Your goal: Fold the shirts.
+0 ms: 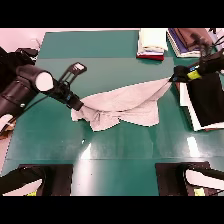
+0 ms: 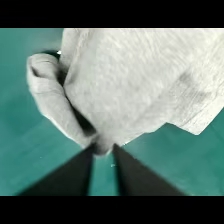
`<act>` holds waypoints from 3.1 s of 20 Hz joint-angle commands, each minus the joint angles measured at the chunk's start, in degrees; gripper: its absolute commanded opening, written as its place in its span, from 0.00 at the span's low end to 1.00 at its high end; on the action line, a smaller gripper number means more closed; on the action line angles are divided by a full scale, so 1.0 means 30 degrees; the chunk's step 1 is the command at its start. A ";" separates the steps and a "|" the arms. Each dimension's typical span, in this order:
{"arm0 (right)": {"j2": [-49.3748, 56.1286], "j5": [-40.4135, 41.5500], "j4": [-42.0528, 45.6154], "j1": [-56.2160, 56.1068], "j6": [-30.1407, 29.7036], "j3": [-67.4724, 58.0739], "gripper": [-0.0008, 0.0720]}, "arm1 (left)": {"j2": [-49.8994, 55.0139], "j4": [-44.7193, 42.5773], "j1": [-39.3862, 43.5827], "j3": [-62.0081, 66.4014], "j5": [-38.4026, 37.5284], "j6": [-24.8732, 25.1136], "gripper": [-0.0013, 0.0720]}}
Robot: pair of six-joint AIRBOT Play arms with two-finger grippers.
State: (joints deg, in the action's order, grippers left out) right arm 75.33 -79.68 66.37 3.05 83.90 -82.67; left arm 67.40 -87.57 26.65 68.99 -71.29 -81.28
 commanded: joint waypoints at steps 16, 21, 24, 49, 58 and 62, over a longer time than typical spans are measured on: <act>0.0743 0.0583 0.0386 -0.0401 0.0022 0.0663 0.03 | -0.0452 0.8466 -1.0542 -0.6703 0.1683 -0.0219 0.72; 0.0605 0.1719 0.0197 0.0015 0.0029 0.0648 0.50 | -0.0444 1.2014 -1.0542 -0.9777 0.4422 0.1501 0.72; -0.0168 0.2302 0.0262 0.0401 0.0044 0.0648 0.50 | -0.0444 1.2240 -1.0542 -1.0229 0.4881 0.1770 0.72; -0.4014 0.2135 -0.2069 0.3038 -0.0503 1.4200 0.76 | -0.0481 1.1446 -1.0265 -0.4248 0.2208 0.2776 0.05; -0.1355 0.6171 -0.3738 -0.1282 -0.0474 1.4098 0.59 | -0.0488 1.1446 -1.0265 -0.4248 0.1945 0.2769 0.05; -0.0583 0.6419 -0.2973 -0.2091 -0.0517 1.2145 0.03 | -0.0503 1.1278 -1.0273 -0.3512 0.1450 0.2761 0.05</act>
State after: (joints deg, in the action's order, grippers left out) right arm 71.83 -61.56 56.05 -1.28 82.39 -42.89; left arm 65.98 -53.41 -4.10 57.01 -65.78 -72.97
